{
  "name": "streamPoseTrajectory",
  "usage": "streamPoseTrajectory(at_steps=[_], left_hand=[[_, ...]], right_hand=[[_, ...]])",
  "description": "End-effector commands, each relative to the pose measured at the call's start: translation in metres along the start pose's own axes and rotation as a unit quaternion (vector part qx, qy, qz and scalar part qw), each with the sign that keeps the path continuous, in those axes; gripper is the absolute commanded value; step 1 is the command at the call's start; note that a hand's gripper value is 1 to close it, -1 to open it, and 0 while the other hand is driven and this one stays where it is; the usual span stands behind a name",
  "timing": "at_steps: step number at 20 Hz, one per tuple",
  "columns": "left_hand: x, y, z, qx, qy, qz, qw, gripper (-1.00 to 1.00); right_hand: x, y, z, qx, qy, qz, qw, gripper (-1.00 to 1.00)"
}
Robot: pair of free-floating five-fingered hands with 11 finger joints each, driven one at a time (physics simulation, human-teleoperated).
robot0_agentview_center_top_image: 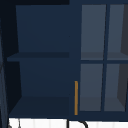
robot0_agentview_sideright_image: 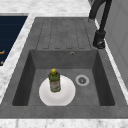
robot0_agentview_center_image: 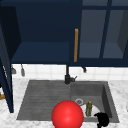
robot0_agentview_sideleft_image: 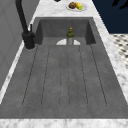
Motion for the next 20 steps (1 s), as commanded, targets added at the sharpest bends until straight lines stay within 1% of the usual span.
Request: streamPoseTrajectory(at_steps=[1, 4, 6, 12, 16, 18, 19, 20], left_hand=[[0.004, 0.027, 0.025, 0.007, 0.002, 0.003, 1.0, 1.0], [-0.005, 0.042, 0.027, 0.009, -0.001, 0.019, 0.9998, 1.0], [-0.012, 0.051, 0.026, 0.014, -0.002, 0.031, 0.9994, 1.0], [-0.021, 0.075, 0.027, 0.009, -0.007, 0.067, 0.9977, 1.0], [-0.026, 0.087, 0.029, 0.008, -0.009, 0.083, 0.9965, 1.0], [-0.031, 0.088, 0.029, 0.006, -0.009, 0.085, 0.9963, 1.0], [-0.031, 0.088, 0.027, 0.003, -0.011, 0.088, 0.996, -1.0], [-0.026, 0.091, 0.019, -0.011, 0.001, 0.089, 0.996, -1.0]], right_hand=[[0.0, 0.0, 0.0, 0.0, 0.0, 0.0, 1.0, 0.0], [0.0, 0.0, 0.0, 0.0, 0.0, 0.0, 1.0, 0.0], [0.0, 0.0, 0.0, 0.0, 0.0, 0.0, 1.0, 0.0], [0.0, 0.0, 0.0, 0.0, 0.0, 0.0, 1.0, 0.0], [0.0, 0.0, 0.0, 0.0, 0.0, 0.0, 1.0, 0.0], [0.0, 0.0, 0.0, 0.0, 0.0, 0.0, 1.0, 0.0], [0.0, 0.0, 0.0, 0.0, 0.0, 0.0, 1.0, 0.0], [0.0, 0.0, 0.0, 0.0, 0.0, 0.0, 1.0, 0.0]])
